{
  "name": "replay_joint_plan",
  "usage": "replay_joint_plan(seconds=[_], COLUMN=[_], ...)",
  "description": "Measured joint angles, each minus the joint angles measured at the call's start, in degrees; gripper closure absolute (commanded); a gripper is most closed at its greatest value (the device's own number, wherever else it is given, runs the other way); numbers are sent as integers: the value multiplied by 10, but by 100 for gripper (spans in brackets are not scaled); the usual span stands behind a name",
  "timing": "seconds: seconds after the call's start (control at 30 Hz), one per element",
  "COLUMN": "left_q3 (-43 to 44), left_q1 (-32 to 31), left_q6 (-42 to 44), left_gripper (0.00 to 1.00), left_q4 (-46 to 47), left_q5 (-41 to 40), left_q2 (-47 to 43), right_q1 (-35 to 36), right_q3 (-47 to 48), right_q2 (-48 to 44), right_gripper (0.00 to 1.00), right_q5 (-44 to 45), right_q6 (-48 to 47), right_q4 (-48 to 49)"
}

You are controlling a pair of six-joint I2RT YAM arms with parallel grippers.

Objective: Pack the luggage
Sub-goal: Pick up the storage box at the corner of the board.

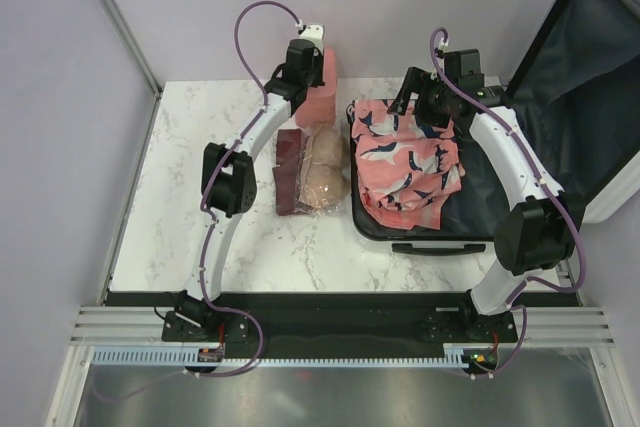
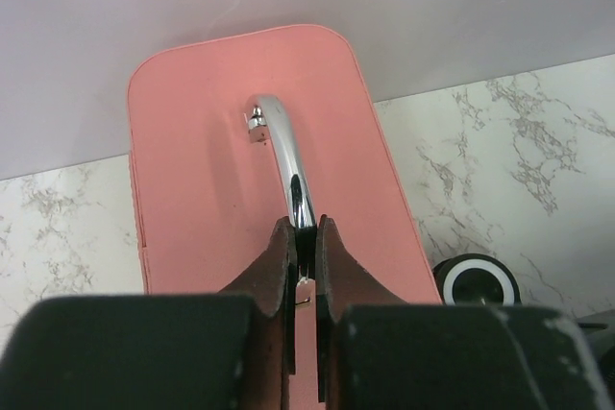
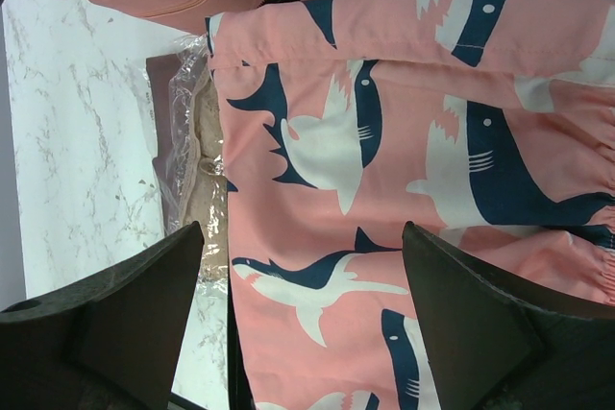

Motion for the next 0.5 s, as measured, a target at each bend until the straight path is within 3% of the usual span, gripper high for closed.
replay_joint_plan(seconds=[0.5], left_q3=[0], left_q1=[2], left_q6=[0], left_gripper=[98], left_q4=[17], left_q5=[-15], left_q2=[-1], right_q1=[7], right_q3=[0], right_q2=[1], right_gripper=[8], right_q5=[9], right_q6=[0], right_q4=[0])
